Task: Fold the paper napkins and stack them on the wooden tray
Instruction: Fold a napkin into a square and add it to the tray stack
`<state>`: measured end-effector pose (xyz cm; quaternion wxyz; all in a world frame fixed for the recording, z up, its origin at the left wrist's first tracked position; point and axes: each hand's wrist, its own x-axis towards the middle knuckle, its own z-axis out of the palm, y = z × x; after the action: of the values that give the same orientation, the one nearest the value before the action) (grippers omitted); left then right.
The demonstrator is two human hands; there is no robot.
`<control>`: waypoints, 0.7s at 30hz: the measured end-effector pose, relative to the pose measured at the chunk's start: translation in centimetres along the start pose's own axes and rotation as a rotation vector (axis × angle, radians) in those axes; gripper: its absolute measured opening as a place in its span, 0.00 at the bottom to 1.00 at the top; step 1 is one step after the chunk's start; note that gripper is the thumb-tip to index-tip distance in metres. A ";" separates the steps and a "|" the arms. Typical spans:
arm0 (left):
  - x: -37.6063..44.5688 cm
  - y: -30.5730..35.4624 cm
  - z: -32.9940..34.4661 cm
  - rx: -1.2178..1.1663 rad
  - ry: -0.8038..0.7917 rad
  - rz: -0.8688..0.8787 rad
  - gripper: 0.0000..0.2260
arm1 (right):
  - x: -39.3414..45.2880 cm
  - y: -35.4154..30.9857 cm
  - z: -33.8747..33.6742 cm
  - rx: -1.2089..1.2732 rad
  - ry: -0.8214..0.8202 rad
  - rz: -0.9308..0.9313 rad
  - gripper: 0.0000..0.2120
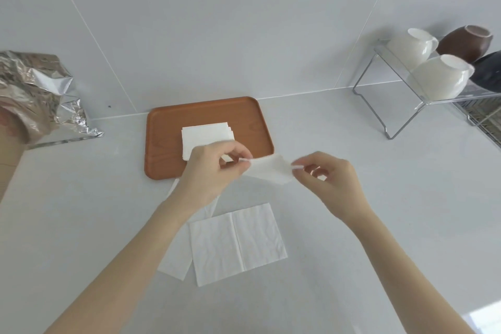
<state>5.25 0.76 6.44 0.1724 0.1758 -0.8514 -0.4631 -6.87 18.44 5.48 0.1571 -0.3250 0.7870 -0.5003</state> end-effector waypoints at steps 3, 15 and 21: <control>-2.9 -1.5 1.1 0.009 -0.132 -0.057 0.08 | -2.3 1.8 1.0 -0.043 -0.062 0.019 0.15; -4.2 -5.9 4.0 0.021 -0.206 -0.273 0.05 | -3.4 6.5 2.1 -0.141 -0.251 0.220 0.10; -1.3 -7.5 4.9 0.061 -0.158 -0.300 0.05 | -0.3 7.8 3.3 -0.112 -0.211 0.257 0.08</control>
<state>5.26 1.08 -2.62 0.0285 0.2691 -0.8401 -0.4701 -7.50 18.67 -3.02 0.2832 -0.2807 0.8280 -0.3943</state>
